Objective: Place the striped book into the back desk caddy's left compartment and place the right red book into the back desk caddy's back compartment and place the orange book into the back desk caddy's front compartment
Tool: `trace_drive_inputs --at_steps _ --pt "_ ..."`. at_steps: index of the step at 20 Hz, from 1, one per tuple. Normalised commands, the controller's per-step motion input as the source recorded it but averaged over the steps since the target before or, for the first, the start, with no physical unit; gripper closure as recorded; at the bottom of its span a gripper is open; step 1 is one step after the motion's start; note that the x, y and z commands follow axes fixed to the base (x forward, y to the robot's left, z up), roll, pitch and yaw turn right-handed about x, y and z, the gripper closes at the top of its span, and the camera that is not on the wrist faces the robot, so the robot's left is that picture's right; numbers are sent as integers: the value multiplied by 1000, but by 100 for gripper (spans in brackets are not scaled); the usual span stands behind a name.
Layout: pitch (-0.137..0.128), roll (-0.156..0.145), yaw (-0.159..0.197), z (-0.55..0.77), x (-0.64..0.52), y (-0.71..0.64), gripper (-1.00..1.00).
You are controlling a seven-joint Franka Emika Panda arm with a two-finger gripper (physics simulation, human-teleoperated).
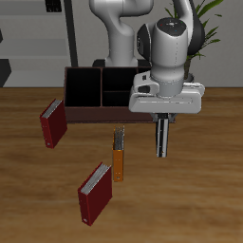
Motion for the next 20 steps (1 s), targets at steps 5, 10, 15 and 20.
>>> trace_drive_inputs --at_steps 5,10,15,20 --pt "-40 33 -11 617 -358 -448 100" --pt "-32 45 3 538 -472 -637 100" --pt "-9 49 -19 409 -460 -907 100" --pt "-5 -36 -35 198 -152 -757 100"
